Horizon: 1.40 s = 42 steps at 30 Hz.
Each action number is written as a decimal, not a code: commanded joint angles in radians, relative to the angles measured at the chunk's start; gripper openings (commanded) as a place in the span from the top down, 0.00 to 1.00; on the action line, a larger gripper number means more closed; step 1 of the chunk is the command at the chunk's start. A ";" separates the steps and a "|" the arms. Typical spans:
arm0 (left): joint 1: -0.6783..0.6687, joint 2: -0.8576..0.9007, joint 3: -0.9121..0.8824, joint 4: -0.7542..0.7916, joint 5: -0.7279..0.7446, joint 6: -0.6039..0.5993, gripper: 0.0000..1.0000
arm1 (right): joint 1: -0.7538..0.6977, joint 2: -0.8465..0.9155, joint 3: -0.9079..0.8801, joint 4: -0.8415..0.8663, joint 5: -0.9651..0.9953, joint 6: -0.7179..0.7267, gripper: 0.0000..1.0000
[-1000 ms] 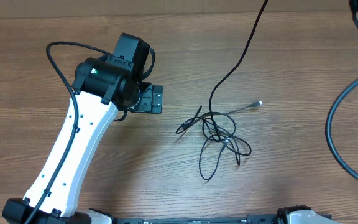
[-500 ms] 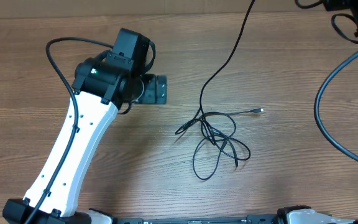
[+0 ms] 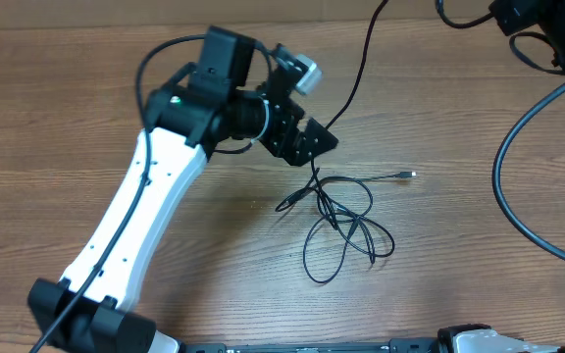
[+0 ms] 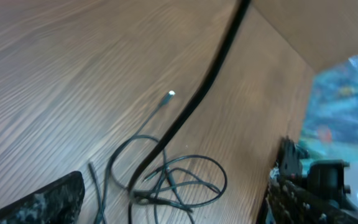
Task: Untangle cables
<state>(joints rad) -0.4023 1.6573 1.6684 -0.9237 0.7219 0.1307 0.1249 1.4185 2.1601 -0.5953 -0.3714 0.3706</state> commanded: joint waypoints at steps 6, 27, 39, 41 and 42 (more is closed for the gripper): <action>-0.039 0.108 0.007 0.102 0.098 0.169 0.03 | -0.002 -0.021 0.020 0.009 -0.062 0.052 0.96; 0.007 -0.060 0.044 0.233 0.125 -0.008 0.96 | -0.072 -0.016 0.020 -0.369 0.389 0.048 0.96; 0.039 -0.399 0.056 0.431 0.001 -0.071 0.96 | -0.075 0.041 0.019 -0.799 0.368 0.035 0.00; 0.039 -0.426 0.056 0.463 -0.037 -0.098 0.96 | -0.075 0.054 0.019 -0.838 0.304 -0.056 0.00; 0.039 -0.436 0.056 0.476 -0.065 -0.114 0.96 | -0.075 0.060 0.019 -0.851 0.252 -0.113 0.00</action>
<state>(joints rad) -0.3645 1.2522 1.7088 -0.4786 0.7376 0.0715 0.0528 1.4590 2.1674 -1.4250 -0.0231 0.3882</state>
